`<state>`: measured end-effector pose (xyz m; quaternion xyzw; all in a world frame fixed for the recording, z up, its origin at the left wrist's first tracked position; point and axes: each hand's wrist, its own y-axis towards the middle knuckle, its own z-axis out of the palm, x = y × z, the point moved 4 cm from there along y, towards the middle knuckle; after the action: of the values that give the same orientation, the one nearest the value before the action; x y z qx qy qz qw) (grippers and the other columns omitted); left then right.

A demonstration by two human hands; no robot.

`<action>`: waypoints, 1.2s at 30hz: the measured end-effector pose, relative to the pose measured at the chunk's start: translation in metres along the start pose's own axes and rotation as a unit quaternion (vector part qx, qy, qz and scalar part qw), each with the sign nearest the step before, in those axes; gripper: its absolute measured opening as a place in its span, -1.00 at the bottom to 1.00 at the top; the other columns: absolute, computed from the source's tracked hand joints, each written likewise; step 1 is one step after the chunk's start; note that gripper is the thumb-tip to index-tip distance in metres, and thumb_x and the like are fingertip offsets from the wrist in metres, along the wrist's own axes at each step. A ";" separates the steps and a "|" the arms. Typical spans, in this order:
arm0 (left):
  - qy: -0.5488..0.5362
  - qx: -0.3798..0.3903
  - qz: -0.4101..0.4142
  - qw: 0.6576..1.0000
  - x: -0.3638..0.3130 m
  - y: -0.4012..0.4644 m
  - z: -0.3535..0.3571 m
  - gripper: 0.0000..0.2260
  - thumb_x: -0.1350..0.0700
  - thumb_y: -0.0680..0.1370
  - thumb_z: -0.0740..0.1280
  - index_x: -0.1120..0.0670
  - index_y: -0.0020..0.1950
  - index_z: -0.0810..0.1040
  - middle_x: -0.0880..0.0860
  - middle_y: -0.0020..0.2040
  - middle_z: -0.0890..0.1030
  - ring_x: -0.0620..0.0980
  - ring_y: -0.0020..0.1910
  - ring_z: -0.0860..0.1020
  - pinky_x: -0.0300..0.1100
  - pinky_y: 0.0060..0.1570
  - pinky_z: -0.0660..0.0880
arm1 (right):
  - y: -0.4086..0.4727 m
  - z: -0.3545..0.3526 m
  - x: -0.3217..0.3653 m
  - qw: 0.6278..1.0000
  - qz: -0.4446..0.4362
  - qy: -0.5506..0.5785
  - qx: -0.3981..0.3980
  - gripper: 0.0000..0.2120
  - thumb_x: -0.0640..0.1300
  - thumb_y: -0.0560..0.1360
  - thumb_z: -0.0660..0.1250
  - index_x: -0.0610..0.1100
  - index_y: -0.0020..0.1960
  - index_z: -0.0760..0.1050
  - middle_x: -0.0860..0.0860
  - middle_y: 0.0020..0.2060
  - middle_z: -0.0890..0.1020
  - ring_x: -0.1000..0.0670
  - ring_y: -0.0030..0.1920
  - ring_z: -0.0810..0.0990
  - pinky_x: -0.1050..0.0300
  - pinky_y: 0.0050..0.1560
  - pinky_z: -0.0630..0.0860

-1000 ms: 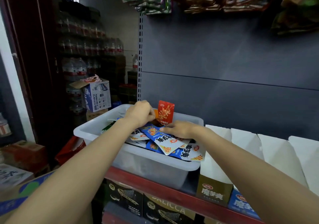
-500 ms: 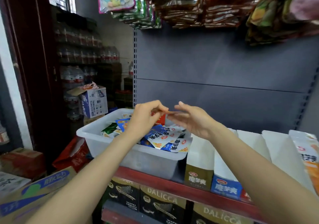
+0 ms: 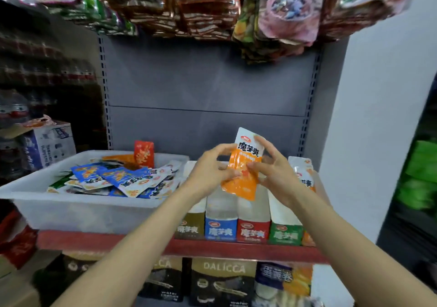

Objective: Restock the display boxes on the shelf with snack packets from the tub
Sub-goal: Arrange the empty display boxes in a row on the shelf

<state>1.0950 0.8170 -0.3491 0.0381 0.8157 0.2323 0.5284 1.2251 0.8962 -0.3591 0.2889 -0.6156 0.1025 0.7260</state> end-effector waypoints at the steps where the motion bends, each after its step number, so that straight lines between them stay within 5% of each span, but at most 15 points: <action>1: 0.007 0.008 -0.002 1.000 -0.002 0.004 0.013 -0.48 0.25 0.46 0.42 -0.05 0.36 0.38 -0.10 0.23 0.48 -0.02 0.06 0.60 -0.13 -0.01 0.59 | -0.001 -0.015 0.003 1.000 -0.010 -0.019 -0.015 -0.39 -0.38 0.48 0.32 0.12 0.39 0.32 -0.08 0.15 0.57 -0.09 0.08 0.60 -0.02 -0.06 0.61; 8: 0.068 0.027 0.023 0.997 -0.004 0.042 0.094 -0.53 0.27 0.49 0.36 0.06 0.38 0.37 0.02 0.25 0.50 -0.07 -0.09 0.58 -0.29 -0.16 0.51 | -0.008 -0.113 0.029 0.975 -0.097 -0.155 -0.124 -0.43 -0.48 0.45 0.27 0.02 0.31 0.41 0.02 -0.01 0.60 0.02 -0.10 0.60 0.14 -0.23 0.61; 15: 0.195 0.067 0.006 0.979 0.005 0.059 0.147 -0.53 0.14 0.54 0.34 0.11 0.43 0.33 0.06 0.37 0.42 0.01 0.25 0.47 -0.25 0.07 0.39 | -0.008 -0.169 0.016 0.944 -0.093 -0.278 -0.150 -0.46 -0.43 0.49 0.27 0.01 0.36 0.35 0.00 0.25 0.48 -0.03 0.11 0.55 0.18 -0.16 0.61; 17: 0.197 0.099 -0.012 0.975 0.007 0.061 0.157 -0.54 0.12 0.52 0.37 0.14 0.39 0.36 0.08 0.27 0.48 0.05 0.19 0.50 -0.19 0.05 0.42 | -0.005 -0.171 0.005 0.943 -0.080 -0.295 -0.135 -0.44 -0.43 0.47 0.29 0.01 0.35 0.34 -0.02 0.24 0.49 -0.05 0.09 0.57 0.30 -0.27 0.57; 19: 0.194 0.116 -0.031 0.974 0.010 0.062 0.164 -0.69 0.13 0.50 0.39 0.07 0.22 0.45 0.02 -0.04 0.50 0.04 0.01 0.52 -0.16 -0.07 0.44 | -0.003 -0.172 -0.004 0.939 -0.074 -0.315 -0.120 -0.37 -0.43 0.45 0.33 0.02 0.39 0.28 0.01 0.23 0.47 -0.05 0.13 0.56 0.35 -0.31 0.54; 22: 0.151 0.124 -0.068 0.978 0.015 0.062 0.170 -0.74 0.18 0.49 0.39 0.04 0.15 0.47 -0.03 -0.23 0.48 0.01 -0.19 0.53 -0.12 -0.11 0.52 | -0.002 -0.169 -0.012 0.927 -0.050 -0.360 -0.091 -0.18 -0.39 0.46 0.36 0.11 0.51 0.03 0.08 0.22 0.41 -0.02 0.15 0.53 0.26 -0.22 0.56; 25: 0.131 0.137 -0.084 0.978 0.015 0.062 0.170 -0.58 0.23 0.50 0.38 0.11 0.34 0.41 0.11 -0.11 0.59 0.06 -0.19 0.61 -0.07 -0.08 0.58 | 0.001 -0.165 -0.016 0.895 -0.041 -0.441 -0.061 -0.16 -0.32 0.48 0.36 0.14 0.52 -0.05 0.00 0.33 0.42 -0.09 0.23 0.52 0.01 0.02 0.57; 29: 0.119 0.143 -0.095 0.978 0.012 0.061 0.169 -0.51 0.27 0.50 0.38 0.13 0.40 0.34 0.16 -0.02 0.60 0.04 -0.18 0.59 -0.16 -0.16 0.57 | 0.009 -0.165 -0.023 0.839 -0.024 -0.542 -0.033 -0.26 -0.26 0.50 0.34 0.09 0.52 0.04 -0.10 0.34 0.41 -0.13 0.27 0.47 -0.01 0.16 0.50; 33: 0.134 0.139 -0.084 0.978 0.013 0.061 0.171 -0.52 0.25 0.50 0.38 0.12 0.39 0.35 0.09 -0.11 0.56 0.02 -0.20 0.58 -0.09 -0.03 0.55 | 0.013 -0.164 -0.029 0.798 -0.040 -0.599 -0.049 -0.20 -0.18 0.48 0.38 0.04 0.53 -0.04 -0.12 0.33 0.38 -0.13 0.26 0.47 -0.01 0.19 0.49; 36: 0.145 0.139 -0.079 0.976 0.015 0.062 0.172 -0.54 0.22 0.50 0.38 0.11 0.38 0.37 0.09 -0.08 0.59 0.02 -0.17 0.59 -0.08 0.02 0.55 | 0.011 -0.166 -0.029 0.761 -0.062 -0.640 -0.082 -0.27 -0.10 0.45 0.42 -0.02 0.48 0.08 -0.09 0.30 0.37 -0.15 0.20 0.50 0.00 0.13 0.53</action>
<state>1.2279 0.9352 -0.3931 0.0128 0.9086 0.0771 0.4103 1.3521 1.0018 -0.3963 0.2638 -0.9240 -0.2026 0.1887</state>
